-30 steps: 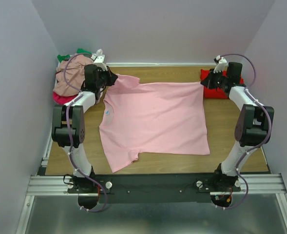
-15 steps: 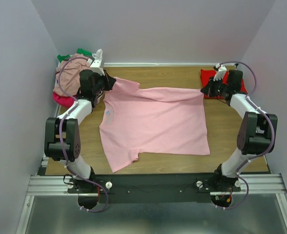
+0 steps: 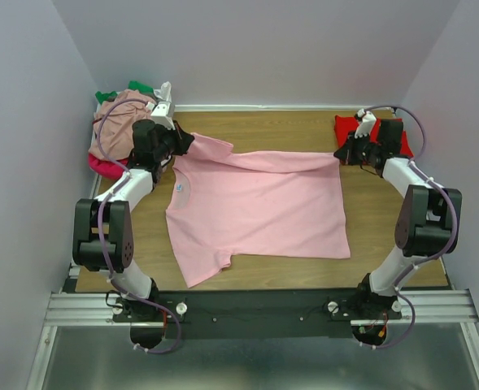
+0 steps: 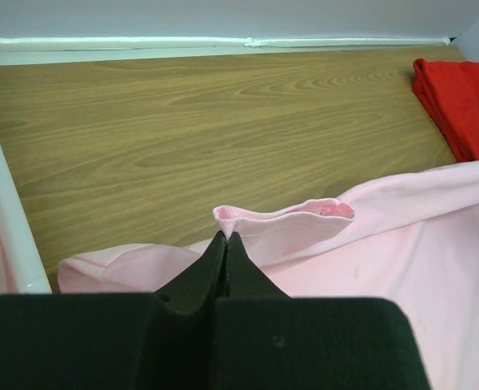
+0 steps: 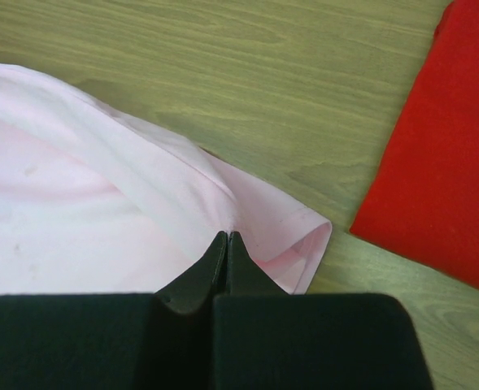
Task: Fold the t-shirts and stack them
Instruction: Flatten the tshirt out
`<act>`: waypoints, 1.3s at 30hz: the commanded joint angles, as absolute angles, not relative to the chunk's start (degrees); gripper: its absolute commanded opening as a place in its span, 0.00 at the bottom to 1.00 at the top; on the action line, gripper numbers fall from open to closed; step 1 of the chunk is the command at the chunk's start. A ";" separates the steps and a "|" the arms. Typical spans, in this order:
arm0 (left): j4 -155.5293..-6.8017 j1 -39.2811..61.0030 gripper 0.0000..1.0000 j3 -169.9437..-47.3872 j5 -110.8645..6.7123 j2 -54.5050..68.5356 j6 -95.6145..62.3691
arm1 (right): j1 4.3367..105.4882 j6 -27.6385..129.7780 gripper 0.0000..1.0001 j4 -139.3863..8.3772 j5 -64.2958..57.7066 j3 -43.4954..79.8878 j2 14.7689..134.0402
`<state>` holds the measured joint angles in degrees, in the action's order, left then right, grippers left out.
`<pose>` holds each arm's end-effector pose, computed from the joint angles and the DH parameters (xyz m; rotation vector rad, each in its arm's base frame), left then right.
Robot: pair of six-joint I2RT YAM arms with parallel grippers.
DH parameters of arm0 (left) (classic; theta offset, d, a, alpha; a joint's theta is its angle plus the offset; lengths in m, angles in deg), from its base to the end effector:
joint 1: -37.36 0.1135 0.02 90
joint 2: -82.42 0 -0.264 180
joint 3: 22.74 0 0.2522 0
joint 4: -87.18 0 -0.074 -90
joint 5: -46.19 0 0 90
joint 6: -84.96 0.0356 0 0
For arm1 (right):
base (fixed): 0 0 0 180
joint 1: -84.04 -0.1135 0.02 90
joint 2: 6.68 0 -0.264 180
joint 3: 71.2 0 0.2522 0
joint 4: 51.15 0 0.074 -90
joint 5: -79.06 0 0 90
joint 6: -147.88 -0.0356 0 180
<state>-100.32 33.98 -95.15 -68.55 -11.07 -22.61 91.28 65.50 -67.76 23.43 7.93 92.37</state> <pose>0.3732 -0.0370 0.2613 0.0864 1.8311 -0.6481 0.3812 -0.0282 0.2267 -0.3341 2.0988 0.5072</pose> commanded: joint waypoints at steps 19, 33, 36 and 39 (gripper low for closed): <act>-97.17 34.46 0.00 -114.27 -70.36 -24.80 -21.65 | 91.68 63.07 0.04 -67.28 24.22 28.78 111.26; -97.17 34.46 0.00 -118.06 -71.59 -29.47 -21.39 | 91.69 64.21 0.06 -67.37 23.69 31.33 115.58; -97.26 34.46 0.00 -117.18 -71.94 -28.41 -21.13 | 91.60 64.39 0.06 -67.19 23.87 30.63 114.44; -97.69 34.46 0.00 -115.34 -72.20 -26.48 -20.60 | 91.60 64.74 0.06 -67.19 24.22 29.23 112.60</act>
